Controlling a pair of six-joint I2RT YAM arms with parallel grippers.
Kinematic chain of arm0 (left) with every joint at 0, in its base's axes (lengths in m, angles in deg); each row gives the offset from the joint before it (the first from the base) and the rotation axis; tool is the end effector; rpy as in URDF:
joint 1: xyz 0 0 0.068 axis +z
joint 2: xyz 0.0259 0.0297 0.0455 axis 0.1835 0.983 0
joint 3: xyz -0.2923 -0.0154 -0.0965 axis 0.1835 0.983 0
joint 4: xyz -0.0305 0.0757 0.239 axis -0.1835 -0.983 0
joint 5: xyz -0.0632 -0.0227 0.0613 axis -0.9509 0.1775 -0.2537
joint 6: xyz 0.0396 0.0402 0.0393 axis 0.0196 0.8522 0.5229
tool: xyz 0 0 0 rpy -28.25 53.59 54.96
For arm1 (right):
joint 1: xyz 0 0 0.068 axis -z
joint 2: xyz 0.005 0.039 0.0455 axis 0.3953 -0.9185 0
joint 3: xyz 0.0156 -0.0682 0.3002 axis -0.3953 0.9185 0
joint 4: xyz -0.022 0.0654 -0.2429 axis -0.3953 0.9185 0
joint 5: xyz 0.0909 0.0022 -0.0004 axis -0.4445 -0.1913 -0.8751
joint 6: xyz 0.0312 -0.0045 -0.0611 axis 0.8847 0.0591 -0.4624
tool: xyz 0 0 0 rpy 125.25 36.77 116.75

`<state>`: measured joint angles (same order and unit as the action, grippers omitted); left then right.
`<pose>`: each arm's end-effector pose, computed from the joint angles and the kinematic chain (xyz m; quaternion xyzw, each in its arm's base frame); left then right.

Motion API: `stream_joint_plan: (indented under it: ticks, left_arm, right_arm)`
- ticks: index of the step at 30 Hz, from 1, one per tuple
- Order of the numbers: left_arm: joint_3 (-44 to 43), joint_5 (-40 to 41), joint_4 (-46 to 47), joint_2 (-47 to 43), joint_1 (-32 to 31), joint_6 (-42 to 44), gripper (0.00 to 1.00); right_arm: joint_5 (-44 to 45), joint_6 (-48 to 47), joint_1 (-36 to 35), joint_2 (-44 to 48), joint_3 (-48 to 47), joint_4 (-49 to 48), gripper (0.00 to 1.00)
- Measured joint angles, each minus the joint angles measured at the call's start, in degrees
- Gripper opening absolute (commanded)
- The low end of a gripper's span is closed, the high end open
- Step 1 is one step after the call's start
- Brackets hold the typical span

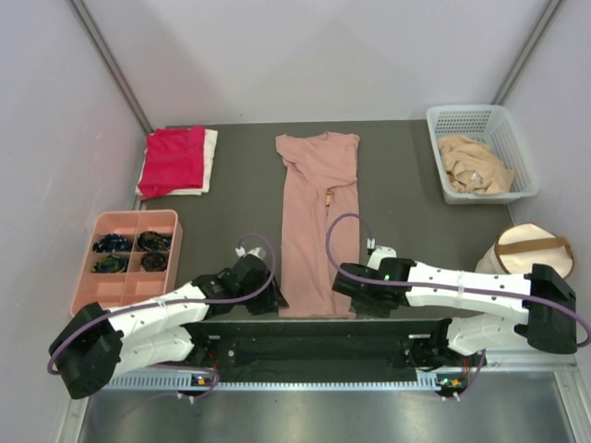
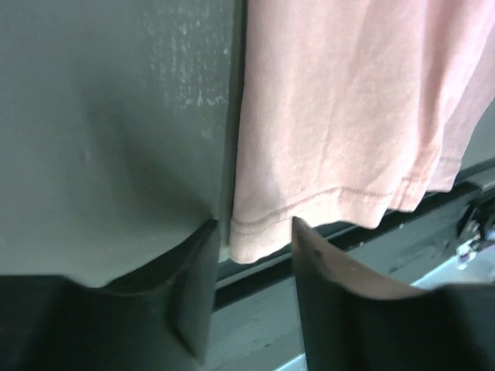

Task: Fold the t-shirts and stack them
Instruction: Grab the bottom of the folded rectangular tshirt with both arms

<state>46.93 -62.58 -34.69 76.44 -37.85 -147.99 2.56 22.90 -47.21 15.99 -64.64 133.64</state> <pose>0.1027 -0.1233 0.1689 -0.0805 0.9450 -0.2802 0.1482 0.0791 0.1666 0.2396 0.0910 0.9786 0.0228 0.1831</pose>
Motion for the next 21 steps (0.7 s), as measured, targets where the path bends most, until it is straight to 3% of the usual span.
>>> stream_joint_plan:
  ticks: [6, 21]
  left_arm:
    - [0.0, 1.4, 1.4, 3.0, -0.8, -1.2, 0.00]
    - [-1.5, 2.8, -2.4, 1.9, -1.0, -1.1, 0.00]
  right_arm:
    - [0.1, 0.4, 0.0, 1.5, 0.2, 0.3, 0.44]
    - [-0.1, 2.0, 0.0, 3.2, 5.5, -1.3, 0.44]
